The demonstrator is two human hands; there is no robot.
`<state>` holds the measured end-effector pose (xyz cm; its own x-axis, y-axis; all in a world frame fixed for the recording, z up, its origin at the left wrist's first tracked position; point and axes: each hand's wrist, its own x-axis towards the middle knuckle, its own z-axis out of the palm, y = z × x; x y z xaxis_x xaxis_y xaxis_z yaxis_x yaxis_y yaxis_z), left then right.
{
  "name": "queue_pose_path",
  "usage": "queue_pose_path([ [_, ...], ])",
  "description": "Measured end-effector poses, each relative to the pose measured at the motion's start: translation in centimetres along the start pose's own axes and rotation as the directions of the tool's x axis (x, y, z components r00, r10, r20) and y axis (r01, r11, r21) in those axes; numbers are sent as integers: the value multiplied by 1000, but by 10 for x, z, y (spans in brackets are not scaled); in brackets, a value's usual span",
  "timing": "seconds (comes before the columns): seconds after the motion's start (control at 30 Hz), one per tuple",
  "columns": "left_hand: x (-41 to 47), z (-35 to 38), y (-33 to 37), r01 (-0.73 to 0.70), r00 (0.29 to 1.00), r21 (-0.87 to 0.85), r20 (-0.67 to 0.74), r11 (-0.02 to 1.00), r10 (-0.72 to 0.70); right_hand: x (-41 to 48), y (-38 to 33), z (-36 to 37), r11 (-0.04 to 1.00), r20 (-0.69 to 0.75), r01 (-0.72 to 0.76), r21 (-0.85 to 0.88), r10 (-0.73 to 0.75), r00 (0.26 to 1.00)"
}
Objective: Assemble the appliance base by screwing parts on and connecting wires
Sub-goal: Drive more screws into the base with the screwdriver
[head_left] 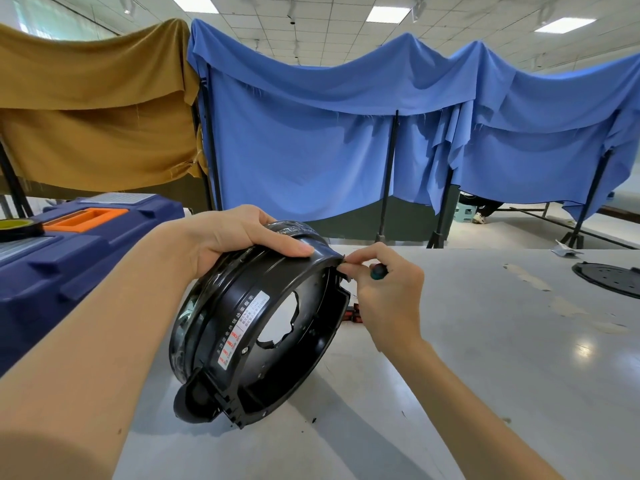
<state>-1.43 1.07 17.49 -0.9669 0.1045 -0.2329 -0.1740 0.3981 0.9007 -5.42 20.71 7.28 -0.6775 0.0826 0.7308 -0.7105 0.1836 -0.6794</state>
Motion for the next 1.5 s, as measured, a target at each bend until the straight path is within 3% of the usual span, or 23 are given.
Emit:
queue_pose_path([
  [0.07, 0, 0, 0, -1, 1000, 10, -3, 1000, 1, 4, -2, -3, 994, 63, -107, 26, 105, 992],
  [0.17, -1, 1, 1, 0, 1000, 21, -3, 1000, 0, 12, -7, -12, 994, 140, -108, -34, 111, 984],
  [0.3, -2, 0, 0, 2, 1000, 55, 12, 998, -2, 23, -12, -21, 985, 197, -40, -171, 74, 978],
  [0.57, -8, 4, 3, -59, 995, 123, 87, 991, 48, 33, -15, -34, 960, 383, 115, -255, -9, 924],
  [0.83, -13, 21, 19, -65, 996, 353, 75, 933, 41, 31, -16, -50, 909, 548, 268, -318, -55, 835],
  [1.0, -12, 35, 16, -89, 994, 512, 95, 855, 47, 10, -3, -55, 840, 620, 428, -333, -146, 771],
  [1.1, -8, 48, 9, -98, 993, 601, 108, 794, 42, -5, 4, -56, 740, 627, 572, -353, -267, 732],
  [1.3, -3, 67, -5, -170, 978, 707, 208, 687, 28, -30, 28, -55, 605, 678, 694, -391, -321, 662],
  [1.5, 0, 71, -19, -175, 923, 603, 375, 778, -83, -45, 54, -53, 507, 661, 797, -330, -479, 578],
])
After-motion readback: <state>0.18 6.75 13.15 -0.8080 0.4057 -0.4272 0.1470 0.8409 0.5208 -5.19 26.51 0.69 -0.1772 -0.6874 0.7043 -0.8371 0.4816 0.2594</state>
